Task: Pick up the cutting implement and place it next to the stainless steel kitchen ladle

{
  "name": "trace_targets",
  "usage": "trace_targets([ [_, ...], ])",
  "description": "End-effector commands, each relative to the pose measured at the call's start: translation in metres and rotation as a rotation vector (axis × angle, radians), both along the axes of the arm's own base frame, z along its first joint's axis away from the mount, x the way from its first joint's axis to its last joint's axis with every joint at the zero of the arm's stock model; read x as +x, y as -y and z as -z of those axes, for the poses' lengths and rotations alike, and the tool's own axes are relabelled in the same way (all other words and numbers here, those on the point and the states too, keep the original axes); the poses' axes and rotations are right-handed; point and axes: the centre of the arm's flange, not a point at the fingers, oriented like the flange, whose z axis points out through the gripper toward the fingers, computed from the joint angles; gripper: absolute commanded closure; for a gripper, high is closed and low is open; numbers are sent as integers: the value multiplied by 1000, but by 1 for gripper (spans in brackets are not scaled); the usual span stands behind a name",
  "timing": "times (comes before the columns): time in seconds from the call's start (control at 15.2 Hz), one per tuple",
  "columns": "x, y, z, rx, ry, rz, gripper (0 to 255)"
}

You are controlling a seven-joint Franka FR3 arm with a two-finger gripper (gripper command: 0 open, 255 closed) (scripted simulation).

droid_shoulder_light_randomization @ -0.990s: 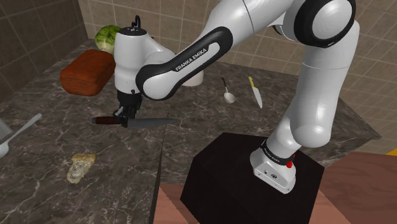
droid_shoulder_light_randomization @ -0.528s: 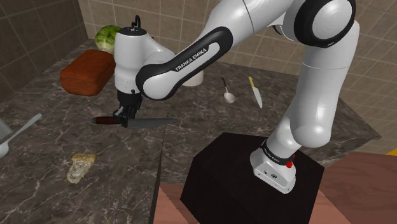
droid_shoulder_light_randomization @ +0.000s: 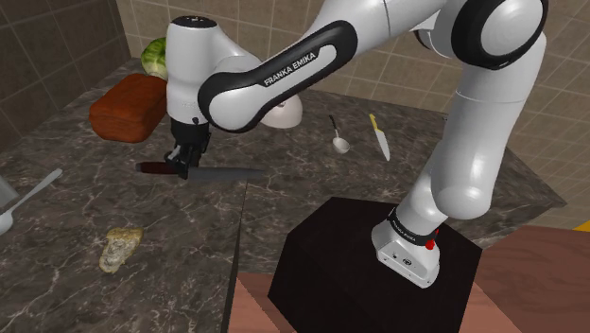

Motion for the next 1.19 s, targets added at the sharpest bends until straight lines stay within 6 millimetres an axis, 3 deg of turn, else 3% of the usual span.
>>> trace_targets([
  [0.0, -1, 0, -10, 0, 0, 0, 255],
  [0.79, -1, 0, -73, 0, 0, 0, 255],
  [1.12, 3, 66, -73, 0, 0, 0, 255],
])
